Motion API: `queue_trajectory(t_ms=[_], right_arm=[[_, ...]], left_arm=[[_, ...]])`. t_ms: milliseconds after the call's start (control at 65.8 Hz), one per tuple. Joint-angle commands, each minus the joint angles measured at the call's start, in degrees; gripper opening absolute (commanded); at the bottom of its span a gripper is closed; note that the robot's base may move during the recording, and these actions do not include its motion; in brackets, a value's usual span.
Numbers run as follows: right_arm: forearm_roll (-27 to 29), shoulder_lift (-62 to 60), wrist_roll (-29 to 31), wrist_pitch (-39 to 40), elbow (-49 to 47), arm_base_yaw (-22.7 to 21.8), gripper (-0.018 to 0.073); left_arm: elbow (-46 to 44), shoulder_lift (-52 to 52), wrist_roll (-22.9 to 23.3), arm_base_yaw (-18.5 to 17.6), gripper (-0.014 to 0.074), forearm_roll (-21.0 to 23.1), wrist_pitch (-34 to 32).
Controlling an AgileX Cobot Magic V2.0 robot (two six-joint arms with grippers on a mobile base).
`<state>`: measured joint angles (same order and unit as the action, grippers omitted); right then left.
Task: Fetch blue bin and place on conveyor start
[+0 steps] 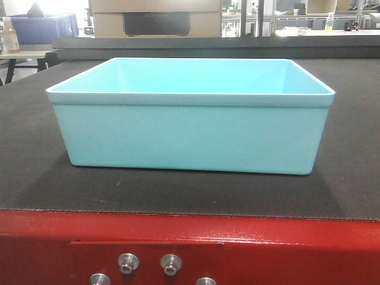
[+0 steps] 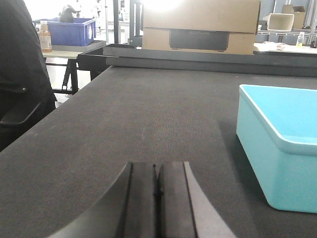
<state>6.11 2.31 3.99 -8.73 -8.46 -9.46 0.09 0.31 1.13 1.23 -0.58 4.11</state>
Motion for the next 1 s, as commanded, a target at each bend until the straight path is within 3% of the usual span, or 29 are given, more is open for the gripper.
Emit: queue_trajectory(t_ms=[0,106,988], right_arm=[[0.31,-2.31,0.69,3.22,4.84,-0.33,-0.0162],[0.31,-2.31,0.69,8.73,8.46,-0.33,-0.0162],[0.31,-2.31,0.69,9.21,8.46,-0.33,-0.0162]], left_arm=[[-0.09,-0.31,-0.15,0.26,-0.0111,0.26,-1.06],[-0.09,-0.31,-0.15,0.26,-0.0111,0.26,-1.06],[-0.09,-0.31,-0.15,0.26,-0.0111,0.26,-1.06]])
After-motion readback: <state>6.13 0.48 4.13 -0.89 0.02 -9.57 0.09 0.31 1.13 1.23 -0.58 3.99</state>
